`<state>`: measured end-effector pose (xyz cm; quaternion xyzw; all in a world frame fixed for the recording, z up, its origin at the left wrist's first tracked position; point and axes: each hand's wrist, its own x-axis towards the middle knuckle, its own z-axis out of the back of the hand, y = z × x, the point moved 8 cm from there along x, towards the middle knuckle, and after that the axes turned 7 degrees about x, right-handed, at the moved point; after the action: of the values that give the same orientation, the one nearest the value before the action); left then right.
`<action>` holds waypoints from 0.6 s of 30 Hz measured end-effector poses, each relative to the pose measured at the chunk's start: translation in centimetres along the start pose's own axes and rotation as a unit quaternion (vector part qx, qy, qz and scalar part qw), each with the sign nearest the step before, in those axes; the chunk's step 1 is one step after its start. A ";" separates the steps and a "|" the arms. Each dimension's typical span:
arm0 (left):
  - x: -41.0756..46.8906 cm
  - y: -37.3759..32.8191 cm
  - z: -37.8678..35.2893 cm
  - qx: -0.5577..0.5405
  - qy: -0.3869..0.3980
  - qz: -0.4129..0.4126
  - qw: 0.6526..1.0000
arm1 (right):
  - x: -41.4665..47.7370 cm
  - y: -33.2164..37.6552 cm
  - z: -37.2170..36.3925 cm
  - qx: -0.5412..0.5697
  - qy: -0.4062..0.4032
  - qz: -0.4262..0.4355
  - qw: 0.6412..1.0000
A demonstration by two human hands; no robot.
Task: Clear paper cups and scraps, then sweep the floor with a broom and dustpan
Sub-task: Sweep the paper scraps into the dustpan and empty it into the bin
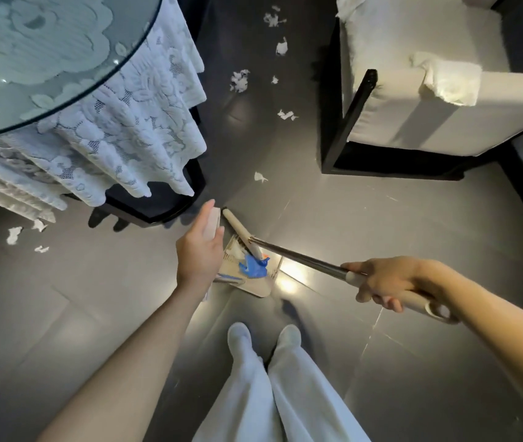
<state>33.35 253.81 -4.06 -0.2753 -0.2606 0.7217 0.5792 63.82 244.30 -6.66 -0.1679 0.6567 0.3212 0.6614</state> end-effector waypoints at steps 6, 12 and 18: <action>4.3 -2.0 0.3 -0.011 -0.007 -0.027 1.000 | -0.6 3.8 3.6 0.060 -0.043 0.015 0.997; 11.8 -3.8 -0.1 -0.002 -0.004 -0.054 0.999 | 0.9 9.4 8.7 0.141 -0.098 0.055 0.984; 17.8 -5.6 -1.2 -0.008 0.004 -0.092 0.996 | 3.0 14.5 13.7 0.177 -0.135 0.063 0.973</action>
<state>34.89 272.41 -2.66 -0.2573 -0.2882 0.6626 0.6416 64.63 264.44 -5.55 0.0389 0.6170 0.2604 0.7417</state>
